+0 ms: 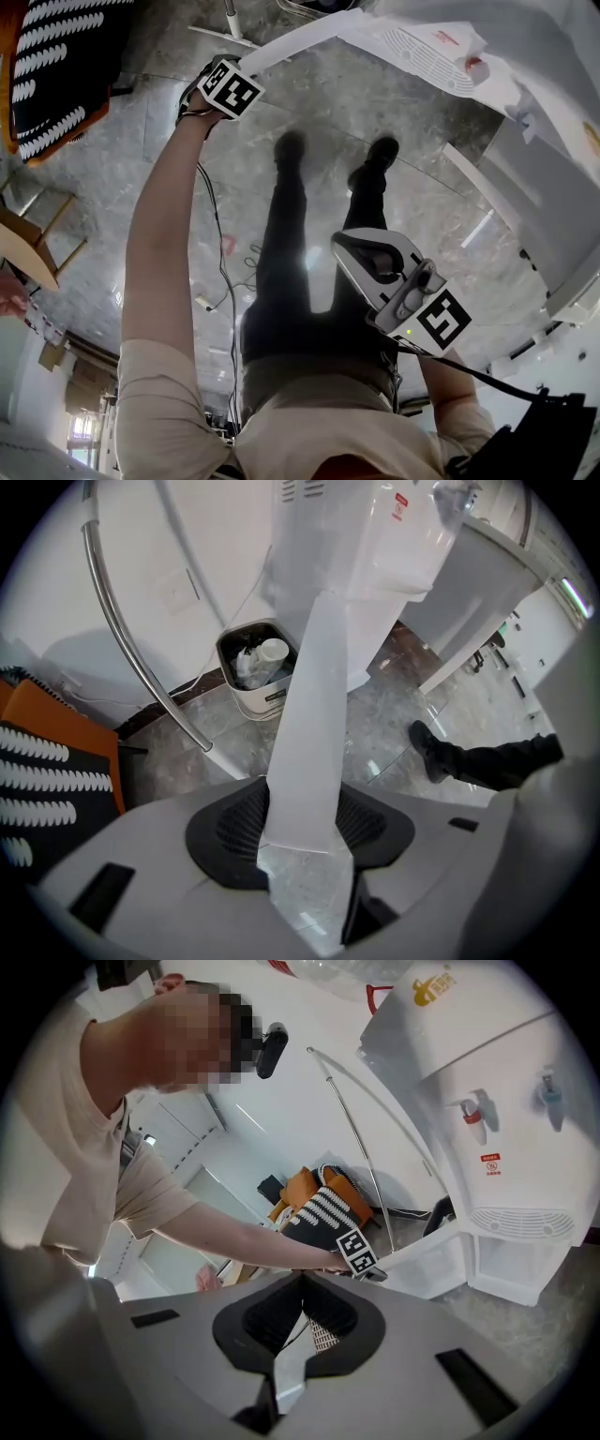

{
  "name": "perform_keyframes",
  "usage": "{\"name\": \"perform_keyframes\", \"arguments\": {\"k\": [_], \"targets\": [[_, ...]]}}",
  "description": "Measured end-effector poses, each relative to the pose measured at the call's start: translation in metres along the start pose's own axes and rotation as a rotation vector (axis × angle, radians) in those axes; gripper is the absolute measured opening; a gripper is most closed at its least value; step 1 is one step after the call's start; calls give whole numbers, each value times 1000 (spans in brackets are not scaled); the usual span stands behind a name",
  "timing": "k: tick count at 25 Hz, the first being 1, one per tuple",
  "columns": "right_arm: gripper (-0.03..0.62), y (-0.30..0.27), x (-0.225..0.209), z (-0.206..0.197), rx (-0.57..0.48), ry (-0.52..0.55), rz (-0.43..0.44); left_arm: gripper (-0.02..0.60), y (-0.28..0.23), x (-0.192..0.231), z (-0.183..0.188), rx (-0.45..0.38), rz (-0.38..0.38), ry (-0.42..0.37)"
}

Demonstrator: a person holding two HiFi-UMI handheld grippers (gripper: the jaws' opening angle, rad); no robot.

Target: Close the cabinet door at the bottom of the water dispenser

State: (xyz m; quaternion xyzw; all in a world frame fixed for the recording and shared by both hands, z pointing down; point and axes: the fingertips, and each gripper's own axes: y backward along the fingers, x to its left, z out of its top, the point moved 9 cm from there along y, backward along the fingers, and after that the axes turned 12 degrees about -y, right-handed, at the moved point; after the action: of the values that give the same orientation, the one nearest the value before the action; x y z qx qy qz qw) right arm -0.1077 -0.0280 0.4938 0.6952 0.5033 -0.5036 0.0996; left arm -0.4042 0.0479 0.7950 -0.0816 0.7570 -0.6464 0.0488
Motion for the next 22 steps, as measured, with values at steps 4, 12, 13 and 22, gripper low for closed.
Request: {"name": "perform_keyframes", "arguments": {"k": [4,12,13,22], "targets": [[14,-5,3,0,-45,-13,-19,198,0,-1,-3,-26,-21,-9],[14,-15,9,-20,-39,-44,-6,198,-2,-3,-8,-80,-15,9],[14,-14,8,-21,-32,-45,-3,198,-2,-6,-8,-81,-16,15],[14,16,3,-21,-55,-35,-23,197,-2,-27,-4,-54,-16,62]]}}
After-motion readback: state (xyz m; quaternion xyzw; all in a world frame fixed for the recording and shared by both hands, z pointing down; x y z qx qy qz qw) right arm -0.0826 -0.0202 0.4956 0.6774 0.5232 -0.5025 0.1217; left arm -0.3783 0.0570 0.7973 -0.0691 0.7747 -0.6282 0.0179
